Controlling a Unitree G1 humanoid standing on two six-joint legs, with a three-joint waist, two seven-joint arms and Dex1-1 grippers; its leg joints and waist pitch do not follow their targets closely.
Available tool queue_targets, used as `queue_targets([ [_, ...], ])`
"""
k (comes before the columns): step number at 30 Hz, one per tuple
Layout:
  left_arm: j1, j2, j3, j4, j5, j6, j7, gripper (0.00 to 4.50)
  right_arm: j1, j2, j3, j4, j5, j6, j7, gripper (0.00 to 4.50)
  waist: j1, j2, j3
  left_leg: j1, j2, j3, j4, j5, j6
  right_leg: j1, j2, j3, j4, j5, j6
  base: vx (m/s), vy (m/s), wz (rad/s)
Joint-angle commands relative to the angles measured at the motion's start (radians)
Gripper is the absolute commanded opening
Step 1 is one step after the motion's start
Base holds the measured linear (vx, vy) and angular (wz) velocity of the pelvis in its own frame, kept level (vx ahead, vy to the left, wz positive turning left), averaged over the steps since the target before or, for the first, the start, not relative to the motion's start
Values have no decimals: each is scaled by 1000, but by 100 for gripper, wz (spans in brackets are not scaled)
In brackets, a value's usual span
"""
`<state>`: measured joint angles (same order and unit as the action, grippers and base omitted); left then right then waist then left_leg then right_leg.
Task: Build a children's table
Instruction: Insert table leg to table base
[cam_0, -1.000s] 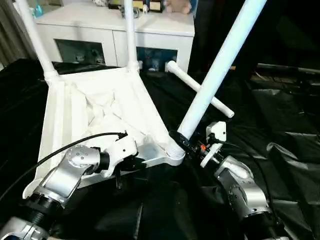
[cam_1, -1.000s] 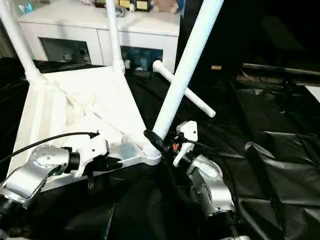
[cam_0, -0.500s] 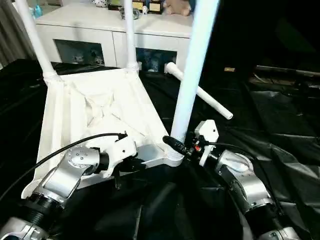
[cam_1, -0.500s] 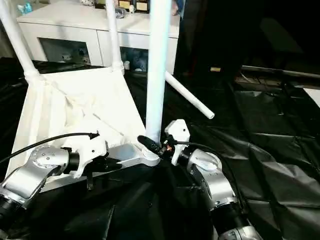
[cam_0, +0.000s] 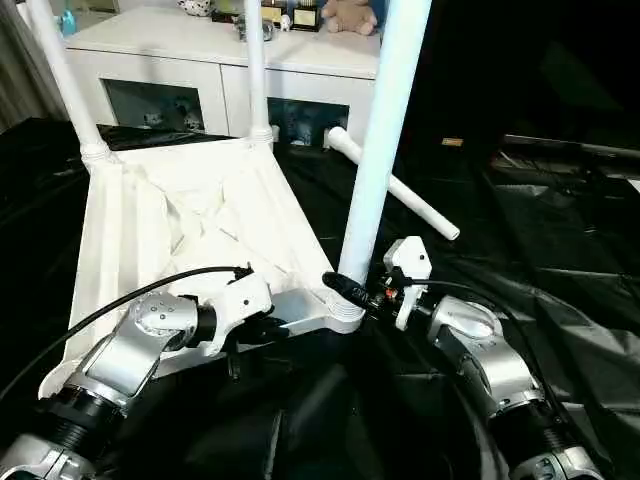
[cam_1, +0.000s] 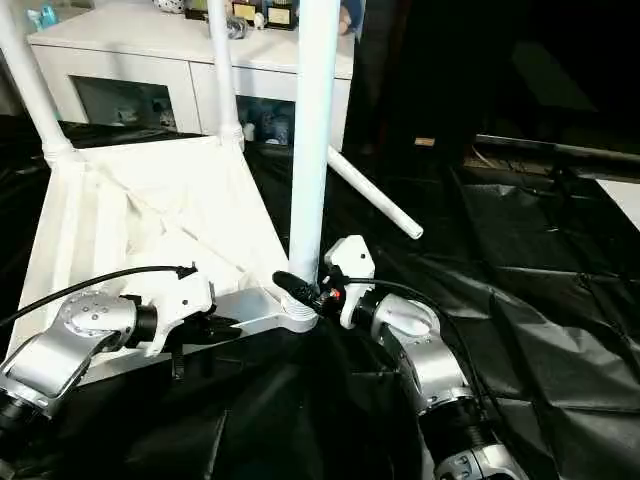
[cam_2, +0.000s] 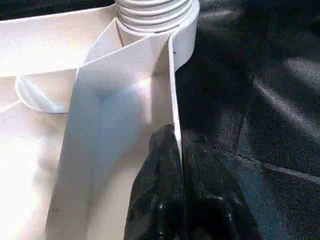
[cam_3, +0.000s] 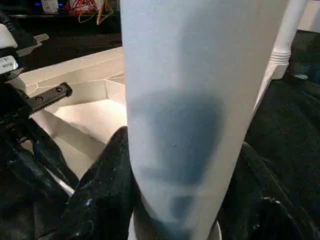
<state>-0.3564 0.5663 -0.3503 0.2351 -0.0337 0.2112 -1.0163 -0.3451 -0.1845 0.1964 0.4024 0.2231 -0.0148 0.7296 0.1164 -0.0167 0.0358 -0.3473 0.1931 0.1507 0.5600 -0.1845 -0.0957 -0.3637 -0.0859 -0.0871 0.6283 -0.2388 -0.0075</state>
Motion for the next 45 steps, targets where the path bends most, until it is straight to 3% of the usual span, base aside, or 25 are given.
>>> queue_targets([
  [1,-13,15,33,1,11,-8,10,0,63,-33,8,141,-75,71,-46,186,-4,21,-27,10,39,-13,-81,-425,-26,5,-73,60,-128,-491,-98,0,0,0],
  [13,-11,40,27,-16,-11,-29,-51,0,52,-84,42,133,-74,53,77,186,-7,22,-28,8,41,-15,-84,-430,-22,7,-73,61,-128,-469,-102,0,0,0],
  [17,2,61,25,-48,-45,-31,-114,0,52,-125,58,109,-48,69,187,185,-5,22,-34,1,44,-11,-84,-366,-7,16,-67,62,-114,-339,-131,0,0,0],
  [18,3,65,25,-51,-48,-34,-121,0,51,-132,61,106,-45,69,206,185,-5,21,-36,2,43,-7,-81,-338,-1,17,-64,62,-107,-267,-155,54,-7,2],
  [23,2,98,33,-56,-72,-34,-177,0,37,-184,67,114,-26,85,316,185,-5,21,-46,-1,42,-2,-71,-239,18,29,-59,60,-88,-92,-198,57,-9,1],
  [24,1,102,35,-55,-76,-33,-183,0,32,-188,66,121,-23,88,326,185,-6,23,-48,-4,41,-1,-68,-201,21,34,-55,57,-80,-22,-213,0,0,0],
  [26,1,120,36,-56,-86,-31,-209,0,-7,-199,68,178,-47,73,333,185,-10,24,-49,-7,40,-2,-67,-184,16,38,-53,54,-75,6,-221,0,0,0],
  [31,0,128,35,-60,-92,-29,-219,0,-50,-207,78,213,-68,69,348,185,-14,21,-48,2,43,3,-68,-219,5,36,-53,56,-80,-26,-225,0,0,0],
  [32,-2,131,35,-64,-91,-31,-213,0,-99,-209,84,230,-78,81,351,185,-16,19,-47,3,44,4,-69,-236,1,35,-53,56,-80,-51,-226,0,0,0],
  [36,-1,131,36,-78,-94,-22,-210,0,-166,-202,76,235,-55,125,368,185,-19,20,-44,5,44,4,-70,-257,-4,32,-56,60,-85,-110,-221,0,0,0],
  [41,4,134,32,-87,-87,-21,-207,0,-211,-204,91,235,-58,157,389,185,-20,22,-47,3,45,4,-68,-232,-5,34,-54,58,-79,-68,-226,0,0,0],
  [45,2,135,30,-89,-83,-21,-203,0,-249,-210,139,238,-85,184,413,185,-19,19,-47,2,43,6,-65,-219,-5,34,-54,58,-75,-52,-230,0,0,0],
])
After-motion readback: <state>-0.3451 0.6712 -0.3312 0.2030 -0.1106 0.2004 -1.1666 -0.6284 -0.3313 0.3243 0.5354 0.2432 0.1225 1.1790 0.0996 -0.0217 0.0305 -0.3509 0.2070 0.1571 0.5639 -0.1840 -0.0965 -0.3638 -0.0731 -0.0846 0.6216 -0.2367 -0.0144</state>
